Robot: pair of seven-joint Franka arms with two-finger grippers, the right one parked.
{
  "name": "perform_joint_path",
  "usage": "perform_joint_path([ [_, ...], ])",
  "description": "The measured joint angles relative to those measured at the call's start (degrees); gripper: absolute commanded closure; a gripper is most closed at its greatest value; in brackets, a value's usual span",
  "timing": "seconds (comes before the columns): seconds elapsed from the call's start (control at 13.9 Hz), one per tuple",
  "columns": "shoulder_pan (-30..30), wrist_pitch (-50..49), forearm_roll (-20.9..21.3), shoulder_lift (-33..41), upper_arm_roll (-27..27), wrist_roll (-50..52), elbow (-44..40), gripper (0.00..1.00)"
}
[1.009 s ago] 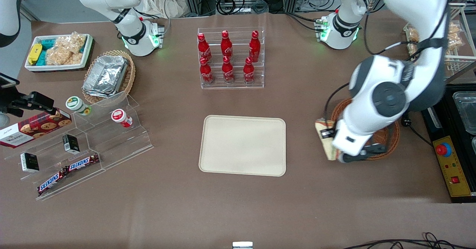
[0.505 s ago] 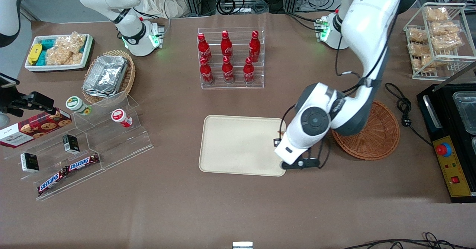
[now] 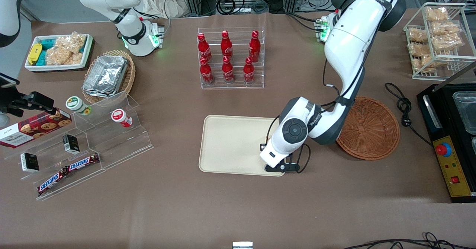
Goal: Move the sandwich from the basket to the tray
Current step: 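Carry the held sandwich from the basket over the beige tray, then lower the sandwich onto the tray and open the left gripper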
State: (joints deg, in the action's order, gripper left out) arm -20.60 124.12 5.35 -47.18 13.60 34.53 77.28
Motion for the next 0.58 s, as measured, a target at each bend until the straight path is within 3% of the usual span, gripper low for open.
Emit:
perform_joint_path([
  [0.29,0.05,-0.39,-0.01,0.79,-0.16,-0.02,-0.98,0.00],
  [0.58,0.19,-8.31,-0.01,7.51,-0.54,-0.03,-0.47,0.00],
])
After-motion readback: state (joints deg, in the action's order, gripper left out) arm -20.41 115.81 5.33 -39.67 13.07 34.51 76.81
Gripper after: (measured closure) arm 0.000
